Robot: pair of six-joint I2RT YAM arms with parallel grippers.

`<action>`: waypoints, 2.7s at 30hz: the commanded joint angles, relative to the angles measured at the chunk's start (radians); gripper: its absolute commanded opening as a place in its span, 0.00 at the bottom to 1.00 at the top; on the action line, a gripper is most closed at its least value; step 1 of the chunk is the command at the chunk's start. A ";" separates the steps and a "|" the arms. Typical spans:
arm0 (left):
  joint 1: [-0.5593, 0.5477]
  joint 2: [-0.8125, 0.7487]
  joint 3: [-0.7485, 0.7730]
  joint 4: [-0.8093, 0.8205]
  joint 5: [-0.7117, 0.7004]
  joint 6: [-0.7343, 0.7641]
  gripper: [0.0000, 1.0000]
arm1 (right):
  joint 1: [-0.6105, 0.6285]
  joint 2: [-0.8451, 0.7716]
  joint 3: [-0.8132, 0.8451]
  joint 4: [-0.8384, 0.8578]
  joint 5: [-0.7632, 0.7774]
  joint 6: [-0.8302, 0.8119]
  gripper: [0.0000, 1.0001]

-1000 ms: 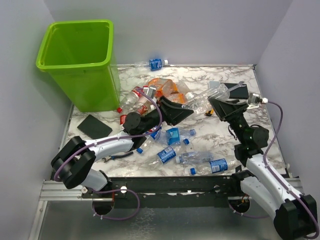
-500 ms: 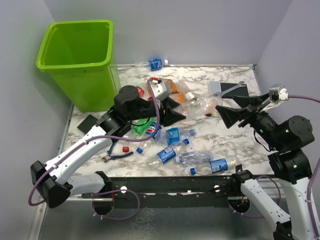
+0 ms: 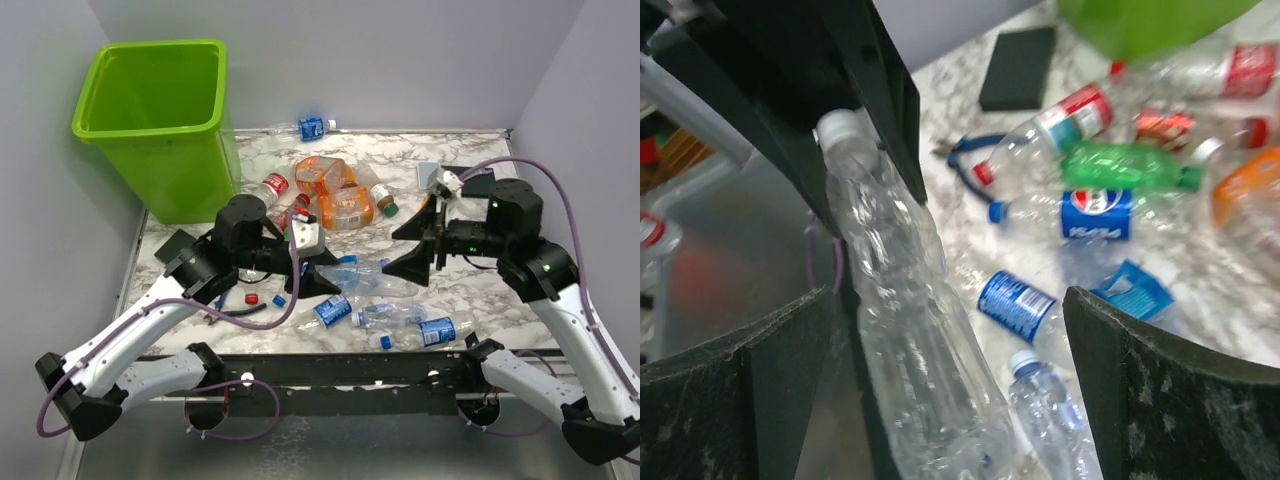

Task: Put the plastic bottles in the bin
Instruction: Place the plastic bottle in the trash bin.

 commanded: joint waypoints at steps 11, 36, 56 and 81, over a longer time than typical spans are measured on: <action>-0.001 0.007 0.040 -0.059 0.009 0.201 0.00 | 0.253 0.193 -0.025 -0.083 -0.037 -0.108 0.90; -0.002 -0.187 -0.212 0.738 -0.544 -0.283 0.99 | 0.285 -0.135 -0.332 0.499 0.412 0.144 0.25; -0.008 0.103 -0.173 1.276 -0.276 -1.001 0.90 | 0.284 -0.197 -0.678 1.313 0.467 0.542 0.22; -0.071 0.141 -0.173 1.212 -0.385 -0.820 0.23 | 0.285 -0.189 -0.501 0.902 0.455 0.469 0.98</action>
